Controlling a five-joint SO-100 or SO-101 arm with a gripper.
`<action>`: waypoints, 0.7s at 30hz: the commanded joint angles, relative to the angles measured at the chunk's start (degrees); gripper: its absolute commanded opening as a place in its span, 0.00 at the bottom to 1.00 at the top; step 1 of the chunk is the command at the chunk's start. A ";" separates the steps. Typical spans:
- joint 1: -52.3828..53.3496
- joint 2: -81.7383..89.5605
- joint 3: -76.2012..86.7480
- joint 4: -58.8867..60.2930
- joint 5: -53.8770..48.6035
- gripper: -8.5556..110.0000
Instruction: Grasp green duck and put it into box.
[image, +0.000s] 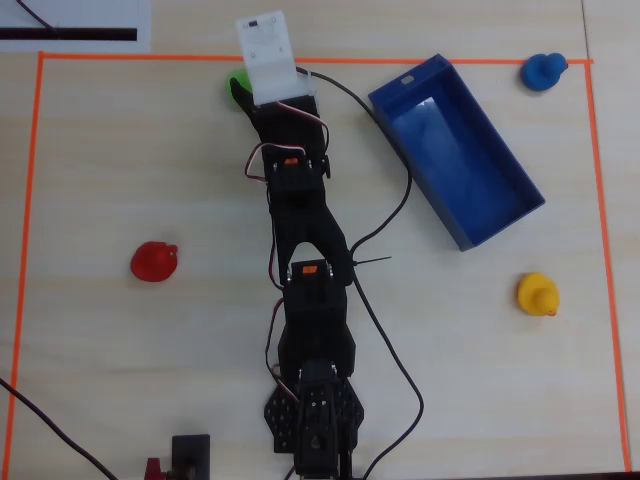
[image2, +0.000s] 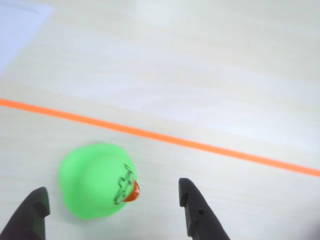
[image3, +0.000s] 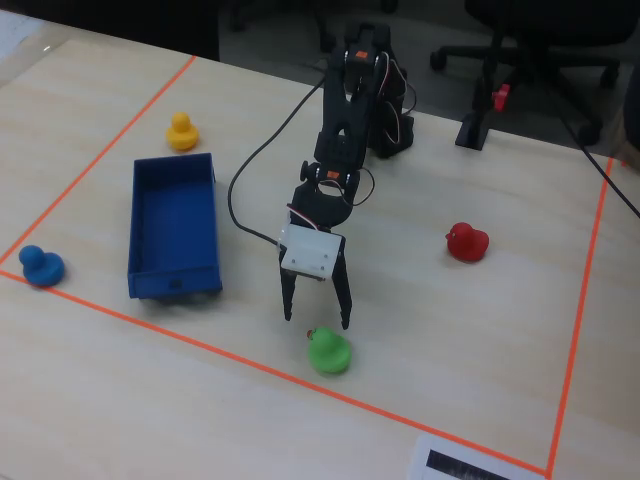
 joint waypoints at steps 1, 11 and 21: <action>-0.62 0.26 -3.60 0.18 -0.53 0.37; -2.72 -2.90 -5.98 0.09 0.09 0.36; -2.37 -7.47 -11.16 0.79 -0.18 0.35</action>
